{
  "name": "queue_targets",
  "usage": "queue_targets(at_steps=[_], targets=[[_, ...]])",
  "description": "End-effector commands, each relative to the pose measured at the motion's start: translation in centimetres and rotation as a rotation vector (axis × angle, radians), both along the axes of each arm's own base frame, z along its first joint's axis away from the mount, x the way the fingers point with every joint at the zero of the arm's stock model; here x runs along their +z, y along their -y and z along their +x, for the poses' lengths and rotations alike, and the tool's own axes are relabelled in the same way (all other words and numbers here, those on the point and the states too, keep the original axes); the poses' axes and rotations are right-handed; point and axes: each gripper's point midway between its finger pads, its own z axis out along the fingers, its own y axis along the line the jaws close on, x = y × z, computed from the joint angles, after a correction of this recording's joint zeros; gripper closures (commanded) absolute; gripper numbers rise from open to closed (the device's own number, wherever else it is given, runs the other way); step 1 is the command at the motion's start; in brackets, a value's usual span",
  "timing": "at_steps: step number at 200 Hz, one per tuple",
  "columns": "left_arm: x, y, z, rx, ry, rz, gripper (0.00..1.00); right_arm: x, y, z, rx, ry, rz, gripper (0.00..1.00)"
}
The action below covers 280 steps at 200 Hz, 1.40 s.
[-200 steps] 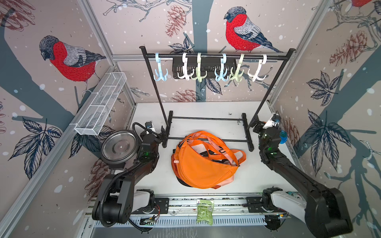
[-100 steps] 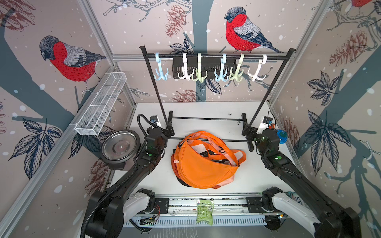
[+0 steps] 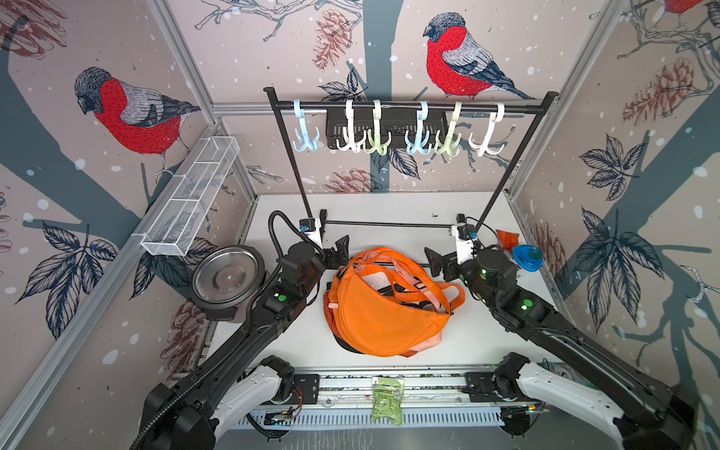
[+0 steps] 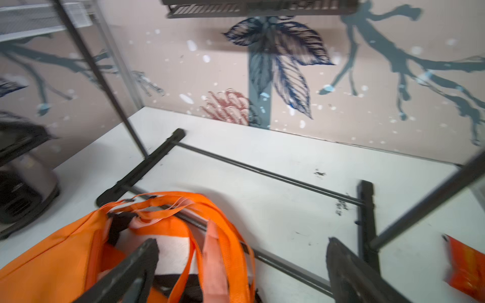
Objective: Hang the bag on a hook
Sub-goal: Pick up the bag from the bag.
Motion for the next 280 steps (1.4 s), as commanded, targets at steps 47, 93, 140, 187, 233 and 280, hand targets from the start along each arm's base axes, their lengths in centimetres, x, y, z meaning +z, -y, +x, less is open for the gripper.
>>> queue_targets(at_steps=[47, 93, 140, 187, 233, 280], targets=[[-0.1, 1.1, -3.2, -0.1, -0.088, -0.115, 0.07, -2.0, -9.1, -9.2, 0.423, -0.09, -0.225, 0.0], [1.0, 0.7, -5.0, -0.129, -0.091, -0.119, 0.06, -2.9, -13.9, -16.5, 0.624, -0.126, -0.335, 0.01], [2.7, -1.3, -6.1, -0.051, -0.018, -0.193, 0.04, -6.4, -15.1, -20.4, 0.697, -0.207, -0.466, 0.01], [3.2, -1.3, -6.5, -0.063, -0.004, -0.225, 0.04, -9.9, -15.0, -21.1, 0.651, -0.226, -0.593, 0.01], [5.2, -1.9, -7.4, -0.064, 0.056, -0.262, 0.04, -12.5, -14.7, -20.3, 0.572, -0.242, -0.708, 0.1], [8.4, -2.6, -9.1, -0.083, 0.13, -0.289, 0.03, -9.9, -15.6, -20.3, 0.588, -0.204, -0.612, 0.9]])
